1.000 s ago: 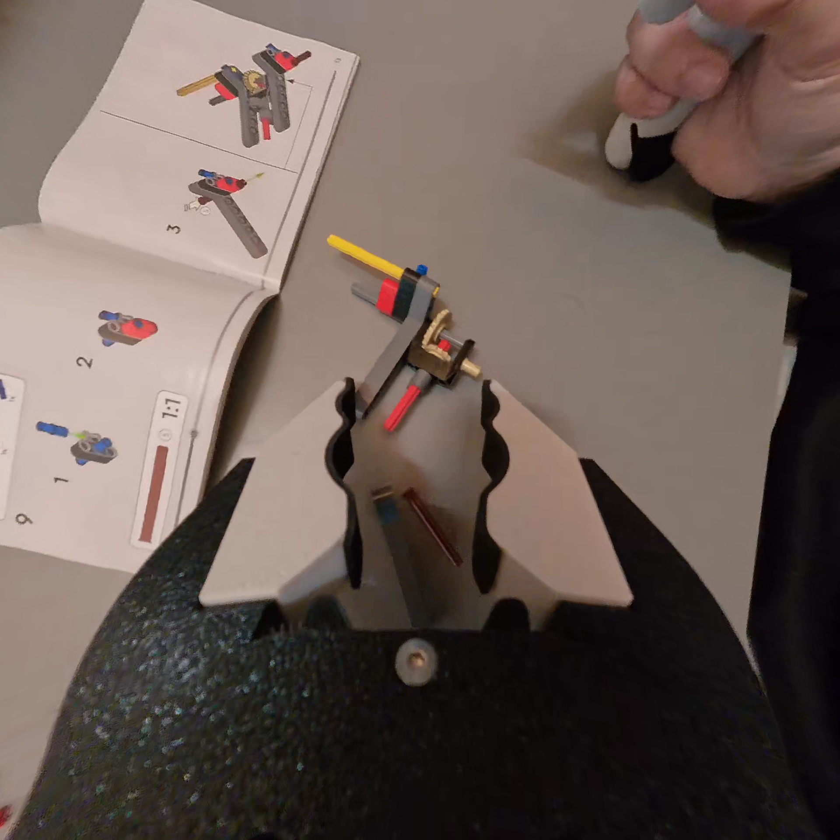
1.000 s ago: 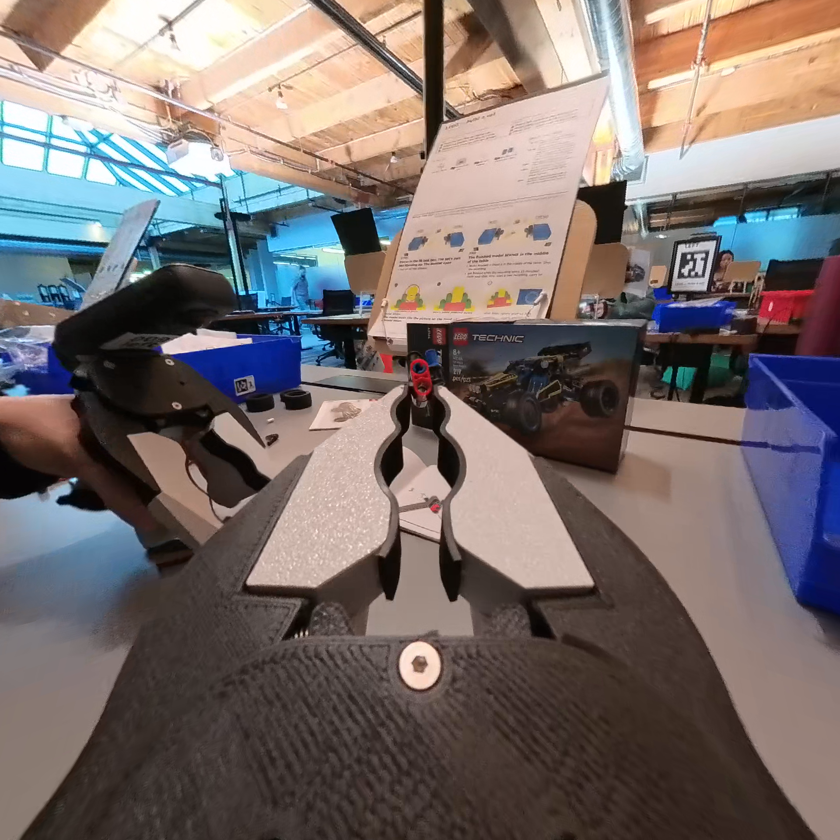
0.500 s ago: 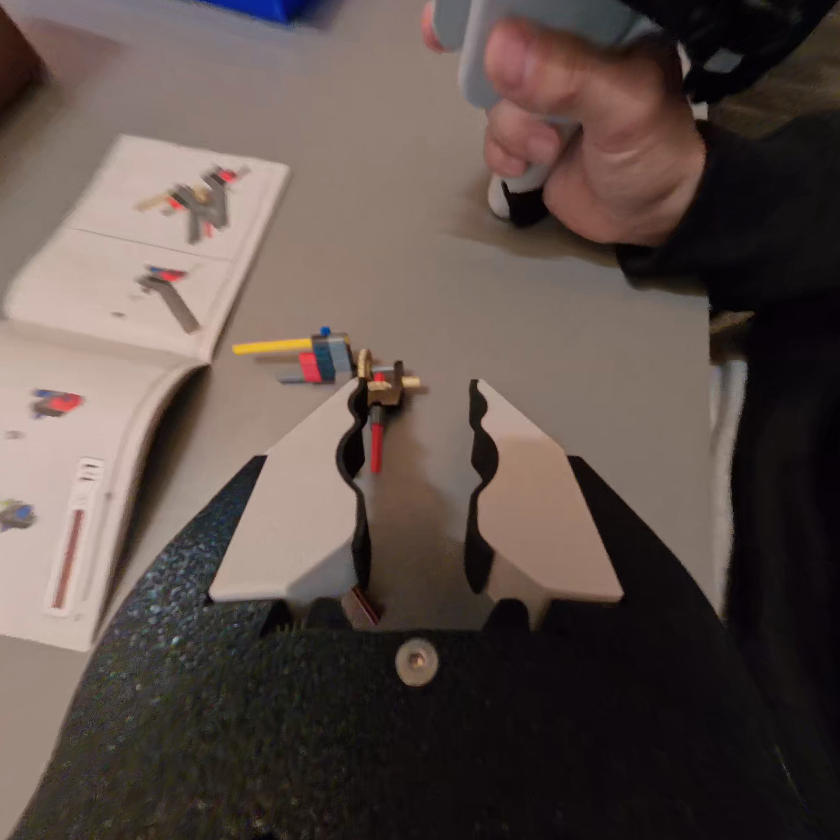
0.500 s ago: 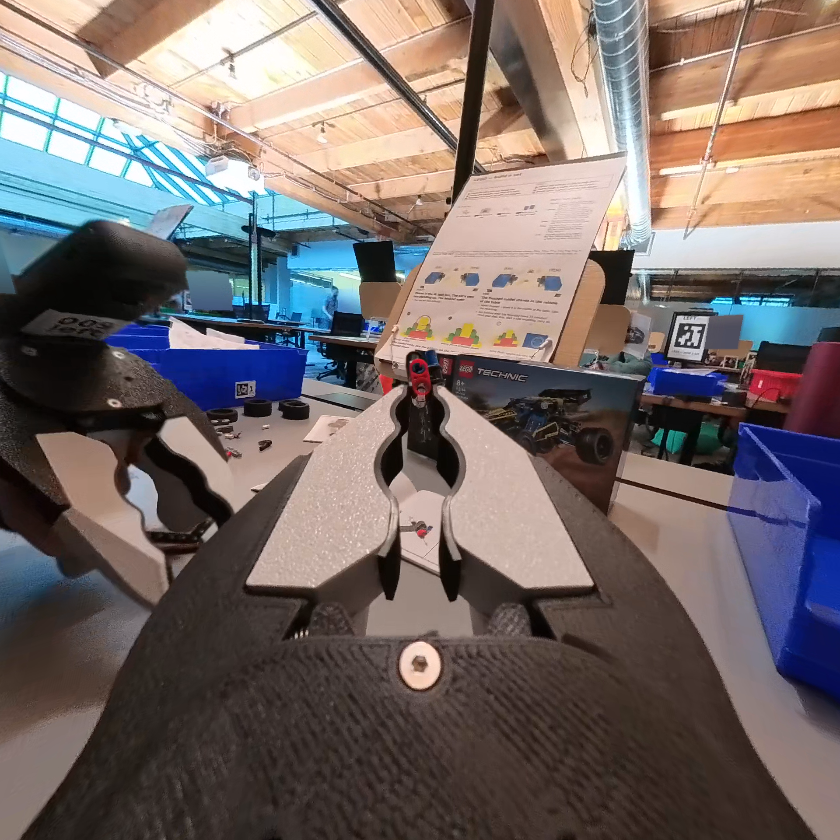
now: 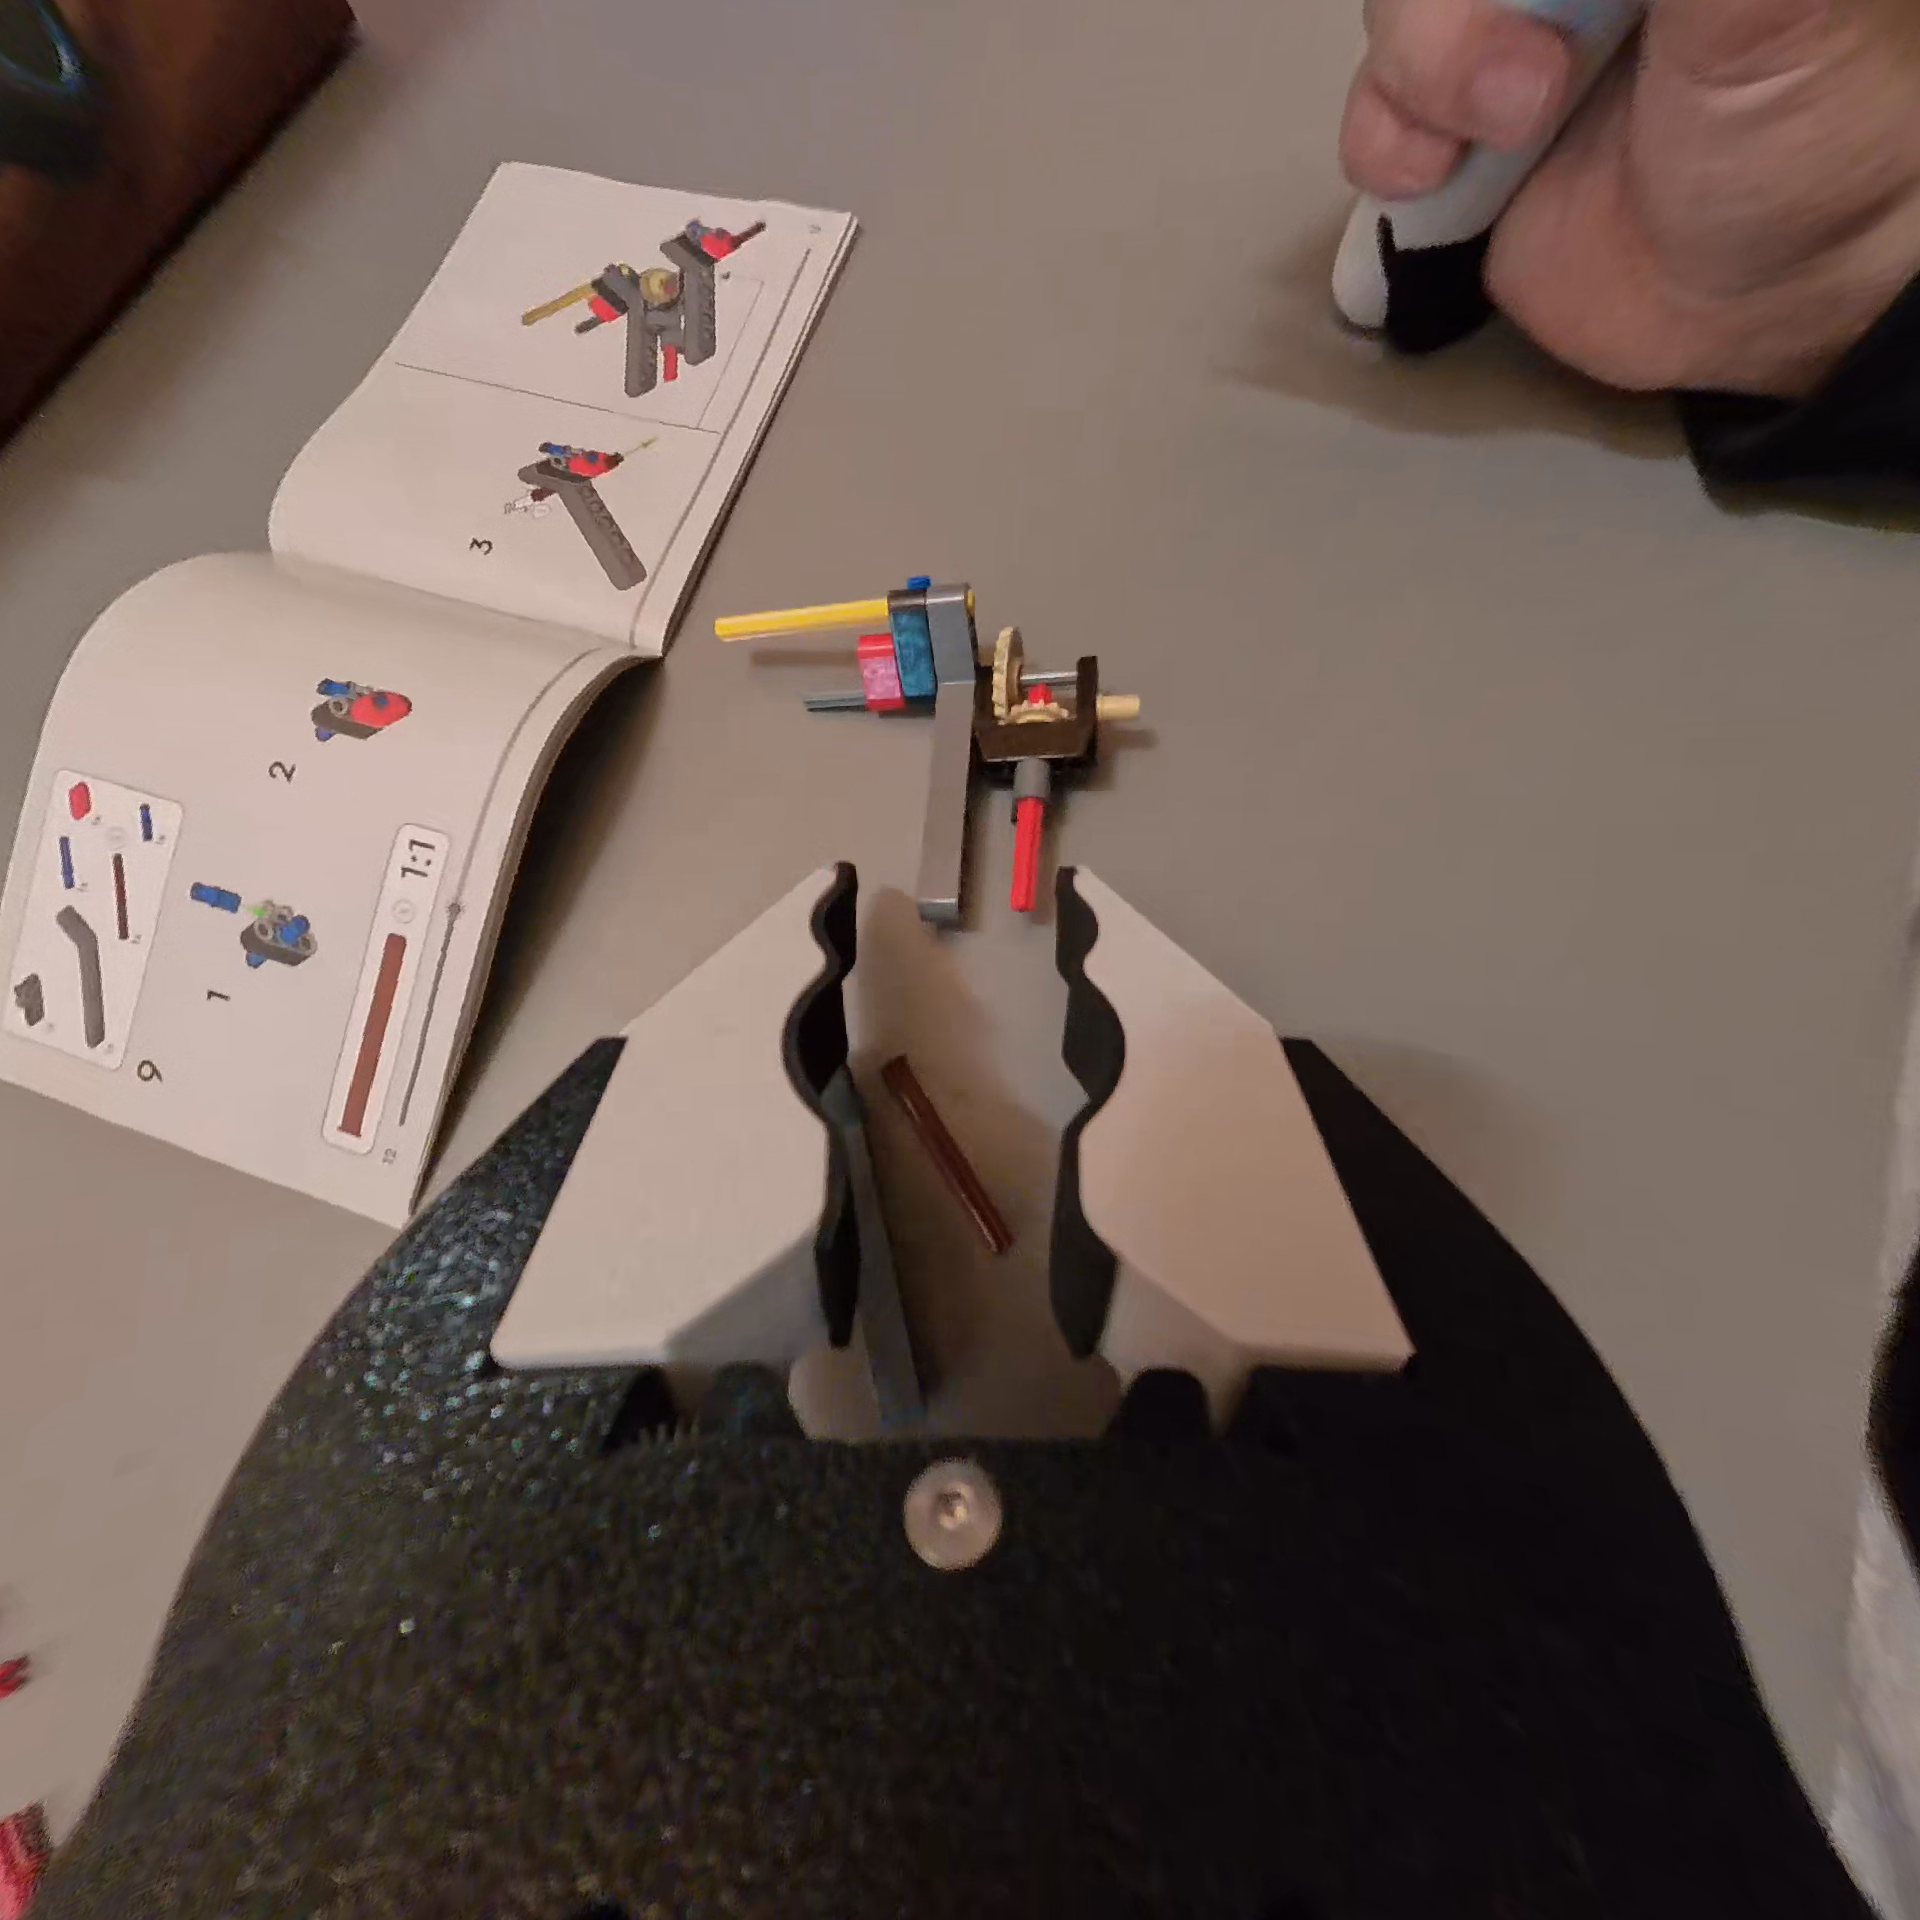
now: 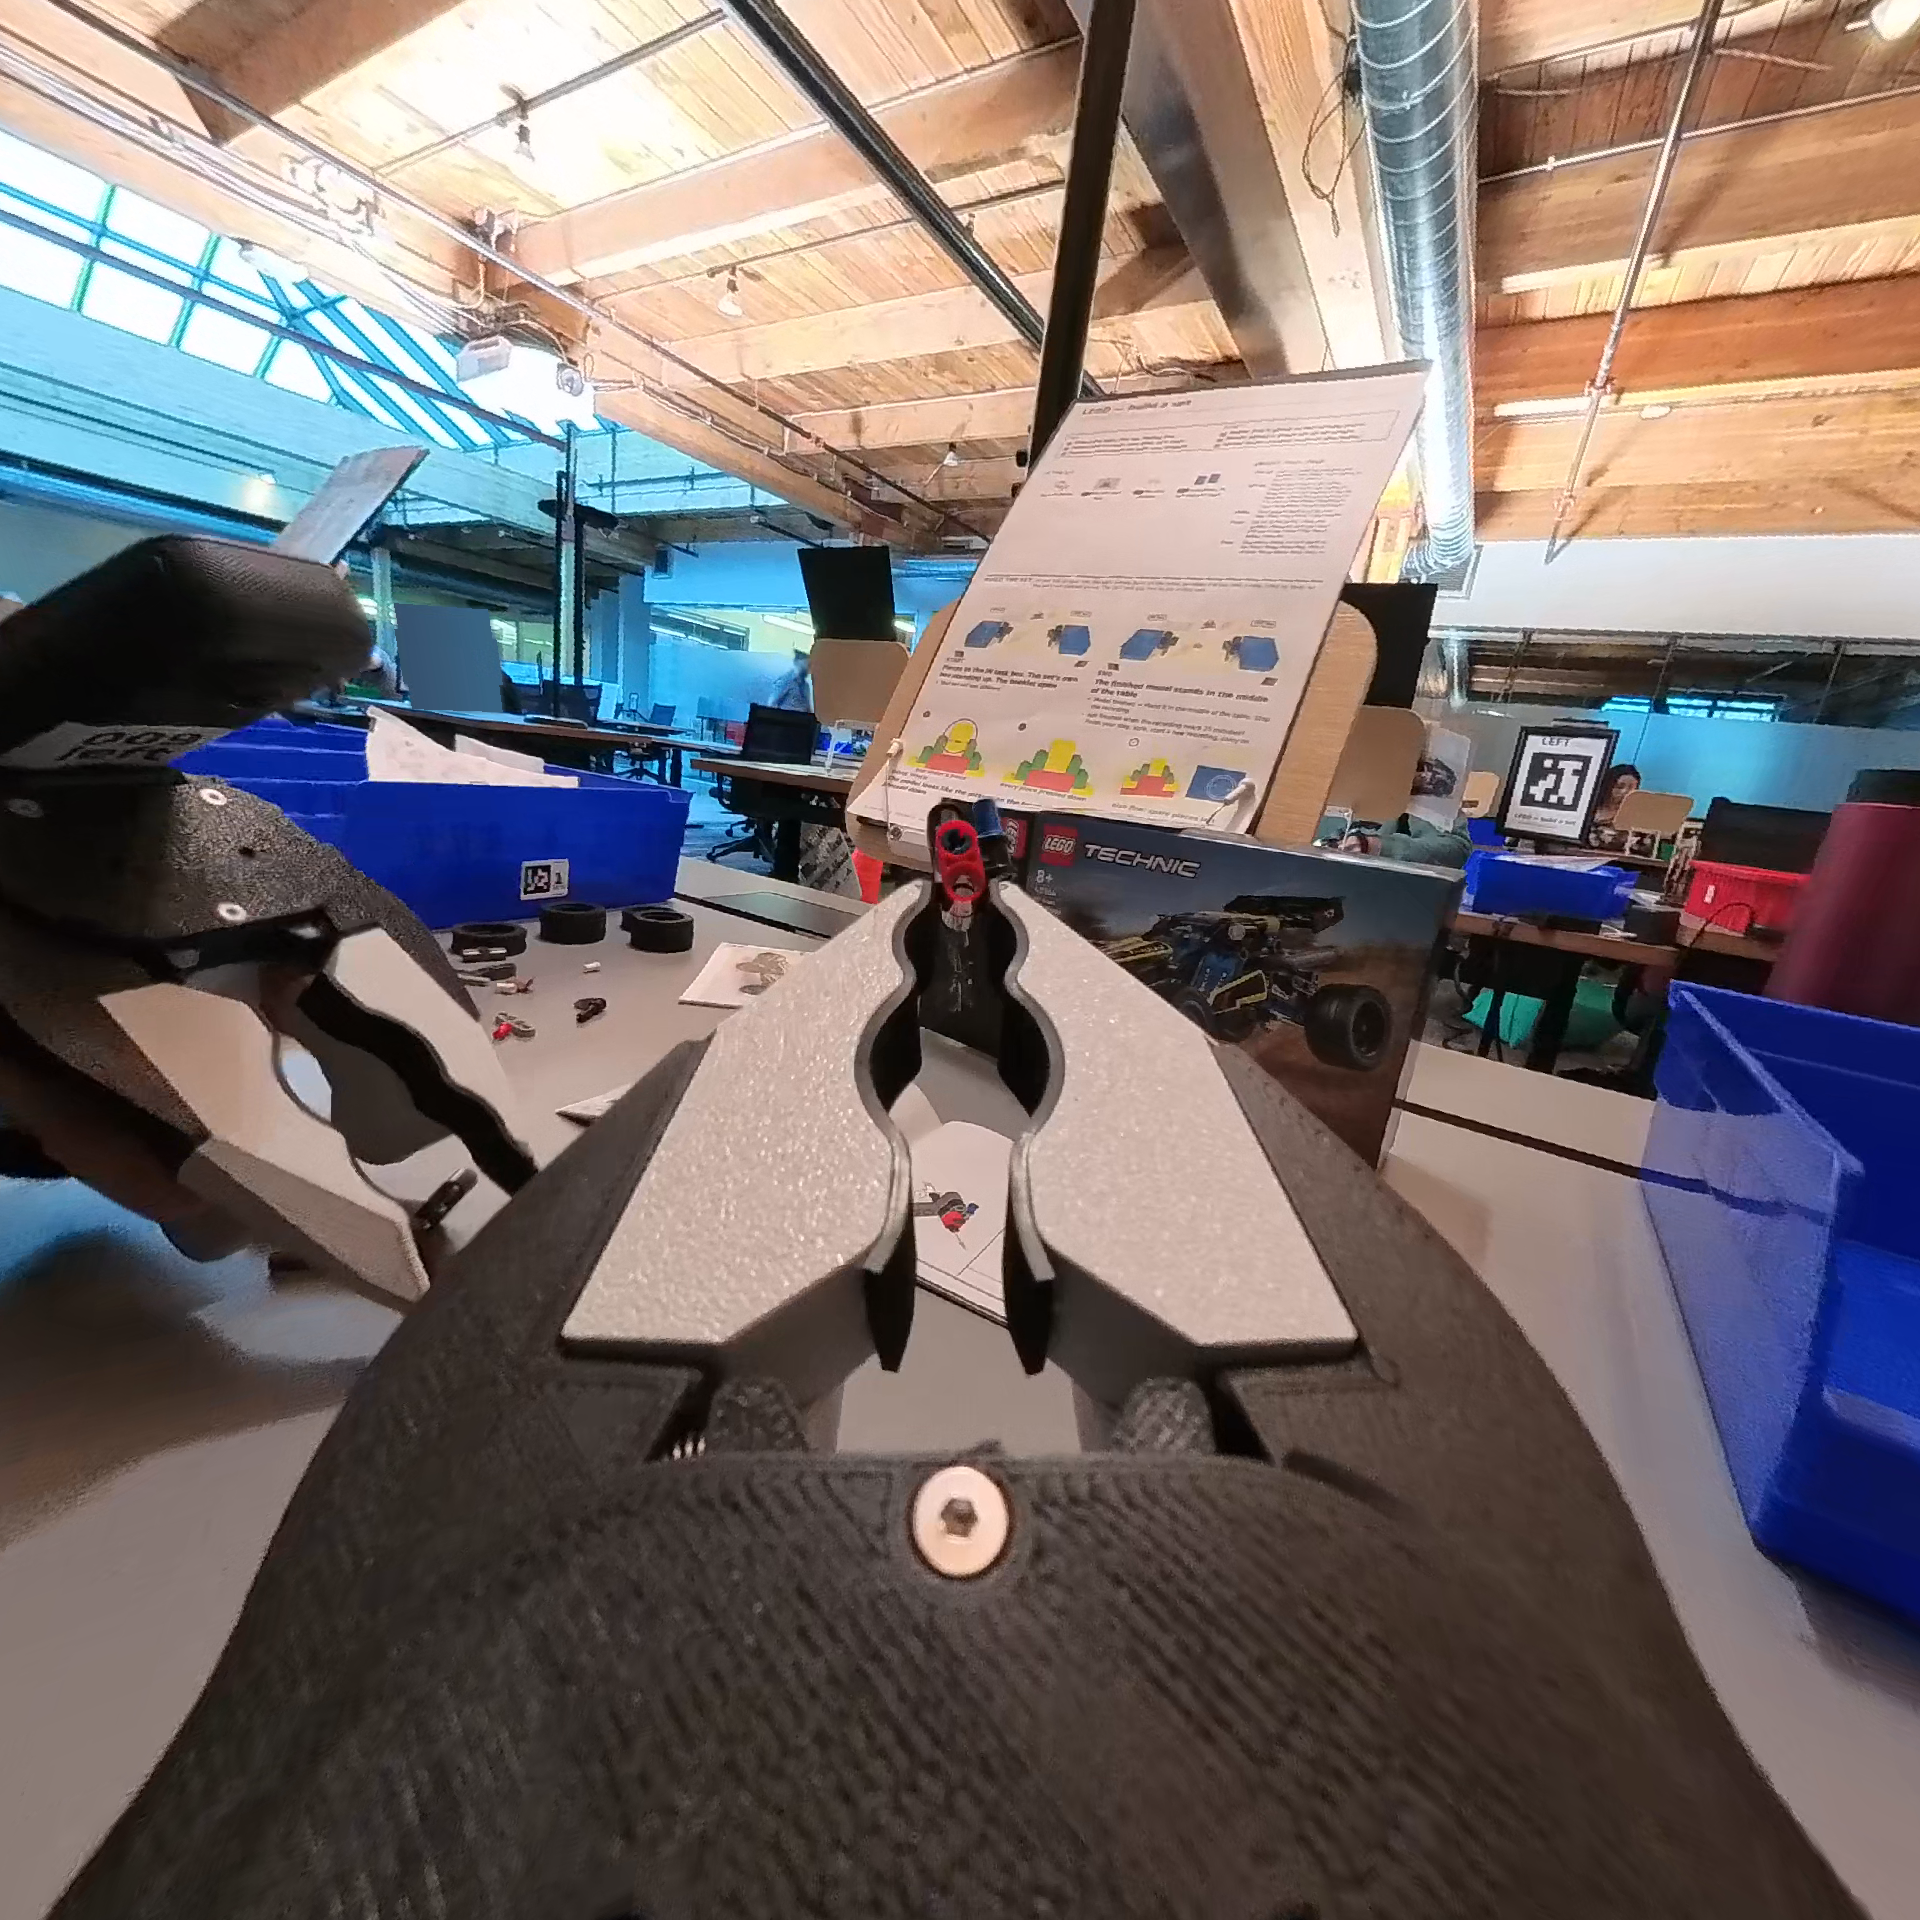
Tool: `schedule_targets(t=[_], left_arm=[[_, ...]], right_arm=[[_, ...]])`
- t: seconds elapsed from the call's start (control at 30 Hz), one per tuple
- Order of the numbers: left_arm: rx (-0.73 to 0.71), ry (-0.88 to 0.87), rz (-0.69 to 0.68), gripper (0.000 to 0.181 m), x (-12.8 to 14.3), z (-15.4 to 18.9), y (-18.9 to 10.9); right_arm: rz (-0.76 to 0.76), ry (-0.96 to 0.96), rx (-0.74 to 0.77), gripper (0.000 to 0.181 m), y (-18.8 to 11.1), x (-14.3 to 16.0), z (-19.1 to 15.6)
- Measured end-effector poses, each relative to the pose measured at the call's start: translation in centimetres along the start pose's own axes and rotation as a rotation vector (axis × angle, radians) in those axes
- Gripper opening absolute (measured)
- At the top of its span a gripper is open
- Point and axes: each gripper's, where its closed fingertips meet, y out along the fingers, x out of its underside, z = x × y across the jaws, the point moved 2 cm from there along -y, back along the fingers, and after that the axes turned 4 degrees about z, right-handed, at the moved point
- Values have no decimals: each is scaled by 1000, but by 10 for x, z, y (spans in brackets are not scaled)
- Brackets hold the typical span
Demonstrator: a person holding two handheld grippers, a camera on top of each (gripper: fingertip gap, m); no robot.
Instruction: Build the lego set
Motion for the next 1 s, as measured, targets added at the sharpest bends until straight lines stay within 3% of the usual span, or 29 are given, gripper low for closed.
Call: schedule_targets(t=[0.63, 0.77, 0.87, 1.0], left_arm=[[24, 53, -44, 32, 1, 13, 4], [-12, 55, -11, 32, -7, 4, -14], [-104, 40, -10, 31, -6, -18, -42], [-120, -54, -113, 21, 21, -34, -71]], right_arm=[[10, 15, -37, 5, -1, -2, -6], [-1, 57, -58, 6, 0, -1, -7], [-93, 141, -109, 6, 6, 8, -14], [-267, 306, -158, 6, 12, 27, -30]])
